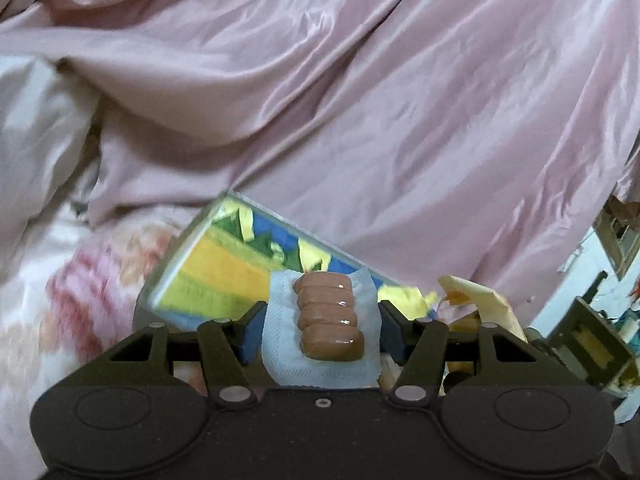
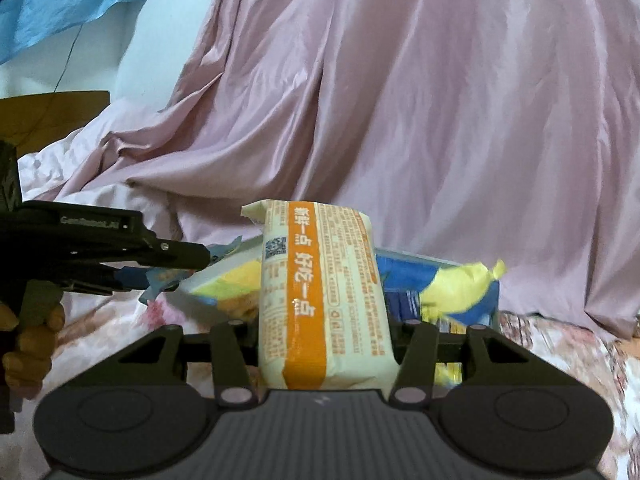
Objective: Organize snacks
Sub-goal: 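Carry the sausage pack with the left gripper while the right carries the bread bag to the tray, then open the left gripper over the tray while the right releases the bread bag into it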
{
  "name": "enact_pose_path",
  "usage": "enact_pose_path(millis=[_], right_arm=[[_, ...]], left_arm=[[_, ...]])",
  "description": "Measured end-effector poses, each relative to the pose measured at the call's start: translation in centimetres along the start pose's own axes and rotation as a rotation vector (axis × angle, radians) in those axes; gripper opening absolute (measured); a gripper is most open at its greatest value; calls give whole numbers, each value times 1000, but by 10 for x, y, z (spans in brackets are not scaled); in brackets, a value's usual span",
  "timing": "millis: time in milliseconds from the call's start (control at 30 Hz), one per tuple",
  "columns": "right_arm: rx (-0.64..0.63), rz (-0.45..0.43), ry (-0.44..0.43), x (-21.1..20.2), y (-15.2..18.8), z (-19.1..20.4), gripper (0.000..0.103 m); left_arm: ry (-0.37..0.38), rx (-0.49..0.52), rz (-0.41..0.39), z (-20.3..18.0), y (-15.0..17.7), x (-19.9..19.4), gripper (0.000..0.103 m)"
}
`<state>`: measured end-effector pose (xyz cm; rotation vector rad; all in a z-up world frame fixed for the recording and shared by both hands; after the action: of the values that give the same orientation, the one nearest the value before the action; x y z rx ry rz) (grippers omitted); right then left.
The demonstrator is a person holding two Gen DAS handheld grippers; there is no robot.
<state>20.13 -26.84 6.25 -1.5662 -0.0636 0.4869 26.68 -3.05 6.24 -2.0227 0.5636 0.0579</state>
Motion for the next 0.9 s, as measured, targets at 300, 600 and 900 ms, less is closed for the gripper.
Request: enact_pose_path(millis=[300, 600, 900], right_arm=[[2, 23, 19, 63, -27, -19, 54], [25, 84, 35, 95, -13, -32, 54], [23, 119, 42, 102, -2, -28, 54]], left_arm=[[-51, 13, 20, 0, -12, 47, 61], [-80, 23, 50, 12, -6, 69, 61], [-101, 16, 65, 20, 0, 75, 61]])
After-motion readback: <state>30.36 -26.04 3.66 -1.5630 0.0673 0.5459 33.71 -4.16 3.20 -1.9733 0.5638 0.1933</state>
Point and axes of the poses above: each gripper's, at about its wrist camera, not at the fingertips, and x roughly the way its jaws point, z to its left, y to its underside, the point moved 3 cm from there along x, roughly the way its jaws point, and after that the axes turned 3 degrees about -z, right-handed, at the moved point
